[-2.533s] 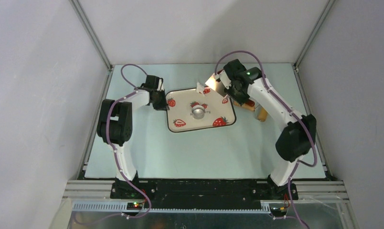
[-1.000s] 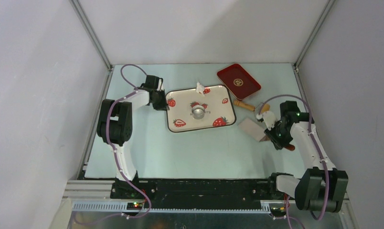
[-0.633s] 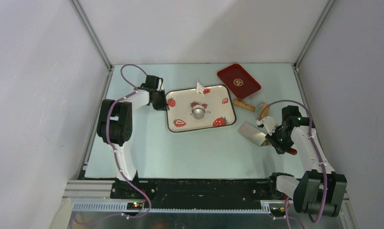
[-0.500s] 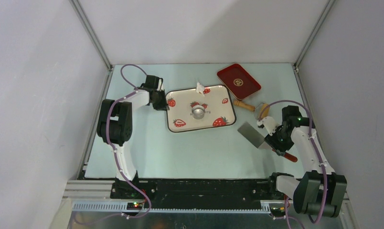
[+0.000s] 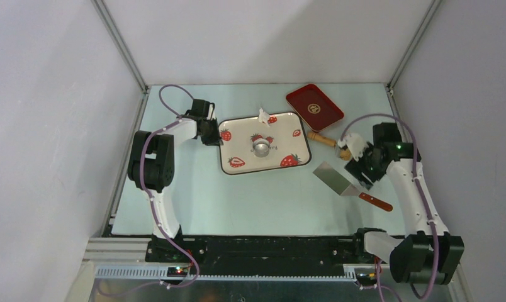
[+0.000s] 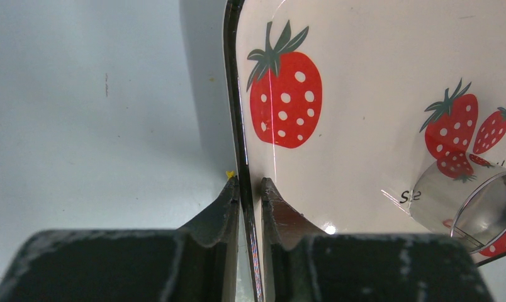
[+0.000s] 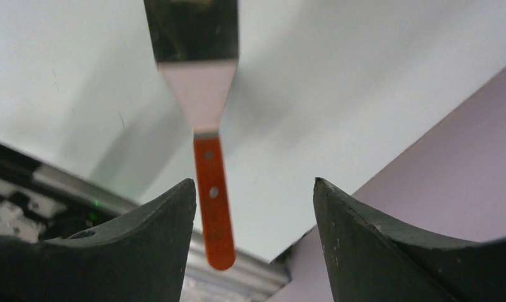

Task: Roll out the dumpling wrappers from the dough
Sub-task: Pick up the dumpling mold from the work surface.

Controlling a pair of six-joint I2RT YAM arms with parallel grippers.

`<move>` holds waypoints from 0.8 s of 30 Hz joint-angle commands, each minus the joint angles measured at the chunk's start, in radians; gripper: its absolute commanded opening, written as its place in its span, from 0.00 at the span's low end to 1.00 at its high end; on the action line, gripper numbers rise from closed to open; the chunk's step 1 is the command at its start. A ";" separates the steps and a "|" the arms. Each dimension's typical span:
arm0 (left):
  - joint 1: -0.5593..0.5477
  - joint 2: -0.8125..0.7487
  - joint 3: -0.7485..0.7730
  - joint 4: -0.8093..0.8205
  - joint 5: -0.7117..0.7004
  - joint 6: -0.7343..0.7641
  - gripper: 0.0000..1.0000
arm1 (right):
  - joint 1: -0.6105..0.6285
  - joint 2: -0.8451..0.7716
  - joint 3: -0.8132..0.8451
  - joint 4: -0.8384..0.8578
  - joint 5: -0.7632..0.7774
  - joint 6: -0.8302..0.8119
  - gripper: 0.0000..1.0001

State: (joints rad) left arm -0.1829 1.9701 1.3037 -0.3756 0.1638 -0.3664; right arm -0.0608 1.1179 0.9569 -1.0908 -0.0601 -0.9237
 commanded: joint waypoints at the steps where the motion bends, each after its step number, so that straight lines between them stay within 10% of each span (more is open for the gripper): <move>1: 0.000 0.003 -0.021 -0.045 -0.029 0.016 0.18 | 0.126 0.024 0.184 0.060 -0.105 0.155 0.72; 9: 0.000 0.004 -0.019 -0.044 -0.026 0.017 0.18 | 0.458 0.200 0.361 0.372 -0.060 0.522 0.71; 24: 0.026 0.012 -0.023 -0.044 0.017 0.011 0.20 | 0.644 0.670 0.653 0.446 -0.020 0.704 0.76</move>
State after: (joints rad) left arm -0.1669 1.9724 1.3037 -0.3756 0.1951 -0.3668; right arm 0.5407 1.7546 1.5784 -0.6445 -0.1310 -0.2569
